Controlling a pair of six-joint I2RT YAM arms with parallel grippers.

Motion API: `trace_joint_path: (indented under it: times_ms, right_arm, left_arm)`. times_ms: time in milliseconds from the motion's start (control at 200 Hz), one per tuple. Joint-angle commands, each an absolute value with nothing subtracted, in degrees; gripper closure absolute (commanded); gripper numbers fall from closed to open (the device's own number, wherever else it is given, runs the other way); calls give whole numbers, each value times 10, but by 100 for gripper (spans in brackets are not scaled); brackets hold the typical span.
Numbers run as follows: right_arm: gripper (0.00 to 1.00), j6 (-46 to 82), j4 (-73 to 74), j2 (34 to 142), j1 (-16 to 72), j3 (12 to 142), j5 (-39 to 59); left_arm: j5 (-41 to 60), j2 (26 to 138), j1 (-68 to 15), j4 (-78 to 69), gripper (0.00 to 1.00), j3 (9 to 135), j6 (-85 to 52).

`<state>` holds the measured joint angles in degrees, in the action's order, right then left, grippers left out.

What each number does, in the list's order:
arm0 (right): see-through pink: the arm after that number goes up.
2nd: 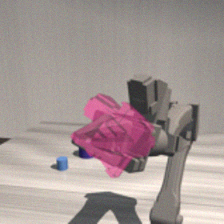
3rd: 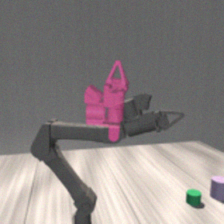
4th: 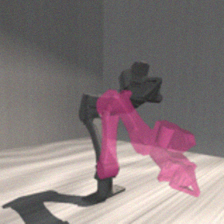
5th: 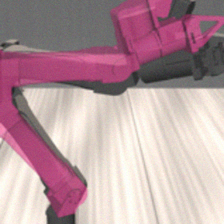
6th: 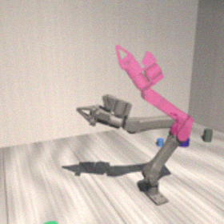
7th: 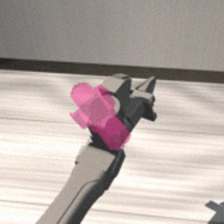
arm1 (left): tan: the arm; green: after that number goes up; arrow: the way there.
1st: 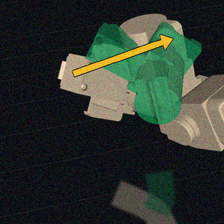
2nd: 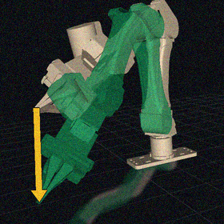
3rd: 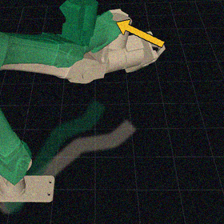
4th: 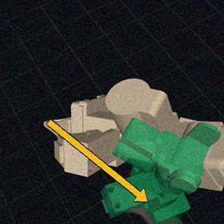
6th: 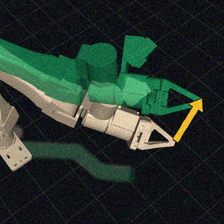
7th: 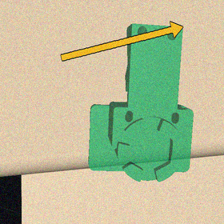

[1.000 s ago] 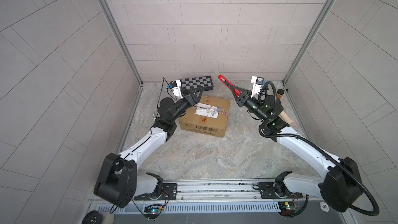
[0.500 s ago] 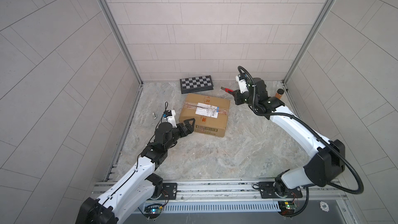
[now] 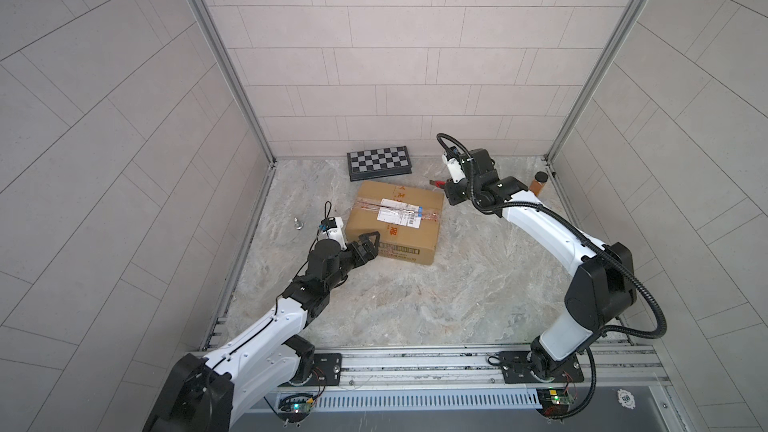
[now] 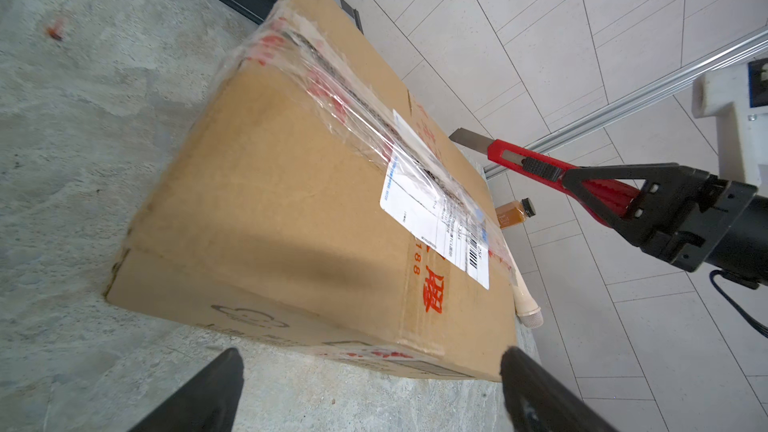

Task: Unpack the express box
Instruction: 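Release the knife from the left gripper and carry it above the box with the right, then press the left gripper on the box while lowering the blade onto the seam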

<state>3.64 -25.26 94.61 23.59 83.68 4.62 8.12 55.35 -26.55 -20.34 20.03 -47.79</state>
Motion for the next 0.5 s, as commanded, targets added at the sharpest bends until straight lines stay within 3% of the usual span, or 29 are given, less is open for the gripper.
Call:
trace_joint_path:
  times_ms: [0, 496]
  right_arm:
    - [100, 12, -264, 946, 236, 836, 42]
    - [100, 92, -241, 858, 243, 724, 102]
  left_arm:
    - [89, 580, -260, -258, 0, 221, -476]
    - [161, 713, -175, -342, 0, 285, -475]
